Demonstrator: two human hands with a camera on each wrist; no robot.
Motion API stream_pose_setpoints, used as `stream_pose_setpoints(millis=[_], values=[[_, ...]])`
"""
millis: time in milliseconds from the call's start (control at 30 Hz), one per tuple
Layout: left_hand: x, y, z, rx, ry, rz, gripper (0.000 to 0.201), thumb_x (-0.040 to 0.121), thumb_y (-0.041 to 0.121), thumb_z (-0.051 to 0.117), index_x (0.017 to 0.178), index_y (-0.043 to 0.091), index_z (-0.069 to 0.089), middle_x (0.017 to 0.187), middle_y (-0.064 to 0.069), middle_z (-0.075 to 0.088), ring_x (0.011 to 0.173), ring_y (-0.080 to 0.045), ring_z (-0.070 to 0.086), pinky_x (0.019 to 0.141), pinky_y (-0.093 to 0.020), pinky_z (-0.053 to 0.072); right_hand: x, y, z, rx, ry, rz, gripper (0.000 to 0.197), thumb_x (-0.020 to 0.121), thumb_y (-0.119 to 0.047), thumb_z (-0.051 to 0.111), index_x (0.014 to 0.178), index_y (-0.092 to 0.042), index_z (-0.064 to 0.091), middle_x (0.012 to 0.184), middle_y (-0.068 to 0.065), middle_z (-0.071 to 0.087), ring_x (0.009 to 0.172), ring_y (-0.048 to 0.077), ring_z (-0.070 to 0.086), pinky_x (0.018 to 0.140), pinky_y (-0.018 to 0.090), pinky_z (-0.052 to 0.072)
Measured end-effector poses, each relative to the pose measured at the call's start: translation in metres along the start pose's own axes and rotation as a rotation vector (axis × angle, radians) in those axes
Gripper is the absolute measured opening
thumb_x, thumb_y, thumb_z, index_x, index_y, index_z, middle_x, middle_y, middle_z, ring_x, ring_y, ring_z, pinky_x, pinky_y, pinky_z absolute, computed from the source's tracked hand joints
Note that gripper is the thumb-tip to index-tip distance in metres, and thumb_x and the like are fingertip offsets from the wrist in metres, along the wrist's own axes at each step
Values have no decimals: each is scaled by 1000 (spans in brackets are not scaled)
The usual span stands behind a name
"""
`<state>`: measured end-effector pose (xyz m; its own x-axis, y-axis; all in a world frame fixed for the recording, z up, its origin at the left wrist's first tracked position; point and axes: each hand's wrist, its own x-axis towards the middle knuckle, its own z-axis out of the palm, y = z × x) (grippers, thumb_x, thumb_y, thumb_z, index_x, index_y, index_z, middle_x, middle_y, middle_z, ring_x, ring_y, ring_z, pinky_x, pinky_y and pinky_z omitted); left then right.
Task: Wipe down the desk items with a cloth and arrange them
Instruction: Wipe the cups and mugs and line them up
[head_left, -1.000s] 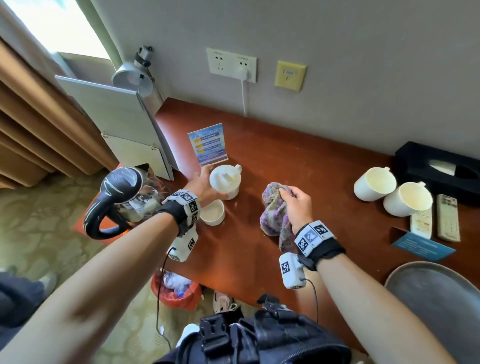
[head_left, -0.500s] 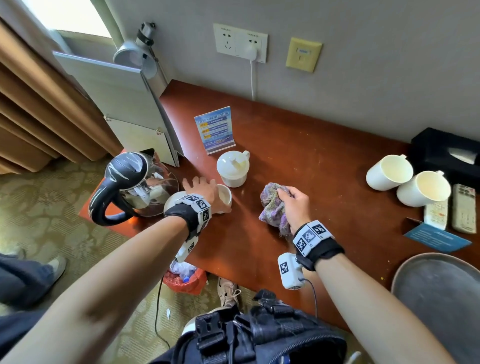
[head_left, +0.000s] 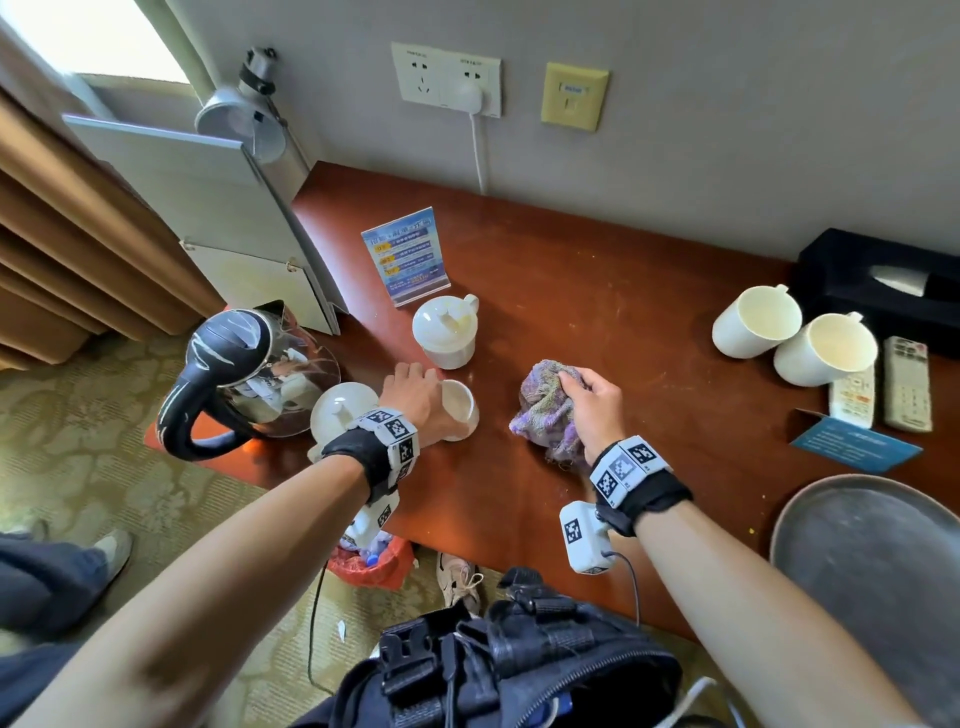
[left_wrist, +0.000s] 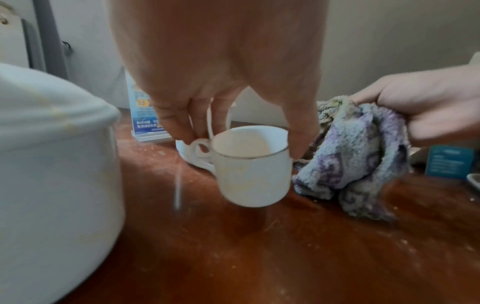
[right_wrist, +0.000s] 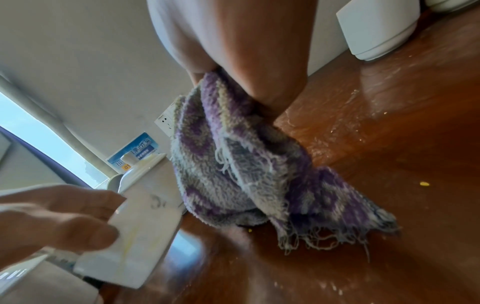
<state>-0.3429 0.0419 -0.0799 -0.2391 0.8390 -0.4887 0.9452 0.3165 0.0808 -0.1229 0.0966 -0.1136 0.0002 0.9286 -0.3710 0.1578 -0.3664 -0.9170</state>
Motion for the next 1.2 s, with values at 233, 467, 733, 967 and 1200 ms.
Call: stream_pose_setpoints(millis=[233, 467, 733, 967, 1200], values=[[-13, 32, -13, -582, -70, 143, 78, 54, 64, 77, 117, 25, 52, 113, -2, 63, 102, -22, 60, 84, -34, 50, -16, -24, -20, 133, -70, -138, 16, 94, -15, 65, 107, -15, 75, 101, -3, 76, 97, 11, 69, 88, 26, 54], [-15, 85, -45, -750, -59, 218, 89, 45, 69, 69, 116, 17, 60, 112, -1, 65, 104, -20, 63, 95, -42, 52, -28, -48, -38, 37, -216, -407, 25, 94, -9, 63, 110, -27, 70, 119, -9, 67, 114, 3, 60, 101, 19, 44], [-23, 119, -57, -743, -84, 294, 88, 46, 67, 72, 121, 23, 60, 111, 4, 64, 105, -16, 61, 92, -35, 51, -19, -54, -67, 109, -37, -285, 19, 96, -11, 60, 108, -17, 73, 110, -6, 73, 106, 6, 65, 97, 27, 50], [-15, 139, -61, -1057, -168, 224, 87, 48, 53, 82, 120, 9, 62, 116, -10, 69, 106, -22, 69, 95, -44, 57, -34, -49, -79, -24, 88, -564, 29, 97, -11, 59, 123, -18, 69, 128, -13, 61, 116, 2, 59, 100, 20, 46], [-18, 144, -64, -899, -232, 367, 94, 61, 47, 83, 142, 18, 46, 119, -2, 66, 110, -15, 63, 95, -29, 49, -19, -71, -89, 298, 62, -277, 23, 98, -8, 56, 113, -20, 69, 114, -1, 71, 110, 13, 65, 103, 34, 50]])
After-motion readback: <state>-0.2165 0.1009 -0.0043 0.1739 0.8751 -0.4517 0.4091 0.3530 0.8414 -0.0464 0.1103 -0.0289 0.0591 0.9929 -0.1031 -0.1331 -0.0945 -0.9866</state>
